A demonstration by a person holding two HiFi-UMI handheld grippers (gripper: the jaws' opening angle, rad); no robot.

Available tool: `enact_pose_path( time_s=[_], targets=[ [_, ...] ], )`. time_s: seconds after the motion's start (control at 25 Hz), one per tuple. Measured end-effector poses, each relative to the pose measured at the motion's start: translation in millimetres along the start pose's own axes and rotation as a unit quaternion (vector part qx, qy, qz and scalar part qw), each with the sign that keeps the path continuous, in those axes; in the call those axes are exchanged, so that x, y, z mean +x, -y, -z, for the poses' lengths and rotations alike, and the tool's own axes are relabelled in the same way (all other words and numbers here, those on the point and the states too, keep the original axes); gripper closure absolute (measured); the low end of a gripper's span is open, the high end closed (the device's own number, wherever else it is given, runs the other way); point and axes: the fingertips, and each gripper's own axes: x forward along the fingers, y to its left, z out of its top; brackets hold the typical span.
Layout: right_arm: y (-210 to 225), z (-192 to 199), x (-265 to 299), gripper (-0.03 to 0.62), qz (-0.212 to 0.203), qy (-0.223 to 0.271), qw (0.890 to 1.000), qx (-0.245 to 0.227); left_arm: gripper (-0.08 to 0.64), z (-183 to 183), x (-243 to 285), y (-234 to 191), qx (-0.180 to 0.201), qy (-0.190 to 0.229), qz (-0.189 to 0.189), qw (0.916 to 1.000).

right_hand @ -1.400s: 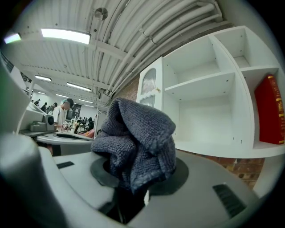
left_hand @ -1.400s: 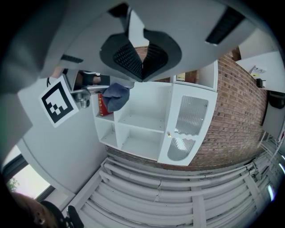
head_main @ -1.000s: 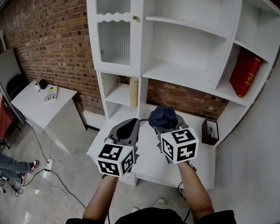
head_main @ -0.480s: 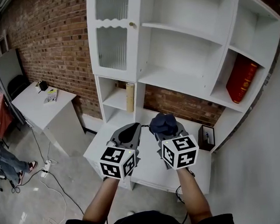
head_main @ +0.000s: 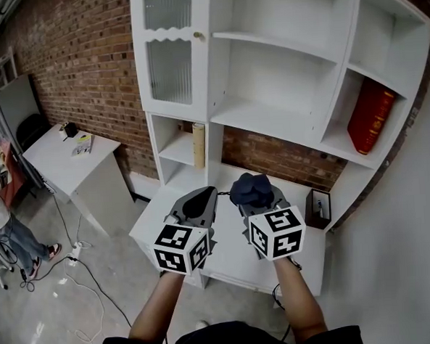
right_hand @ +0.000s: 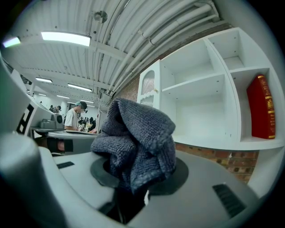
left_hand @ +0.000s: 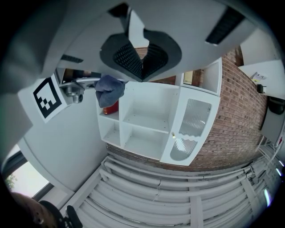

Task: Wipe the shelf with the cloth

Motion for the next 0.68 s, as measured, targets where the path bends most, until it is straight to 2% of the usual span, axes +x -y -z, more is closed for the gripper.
enact_pose_path(
  time_s=[0.68],
  targets=[
    [4,8,-12,0.451,0.005,-0.004,1.000,0.001,0.545,3,-4,13,0.004,-0.005,0.001,1.0000]
  ],
)
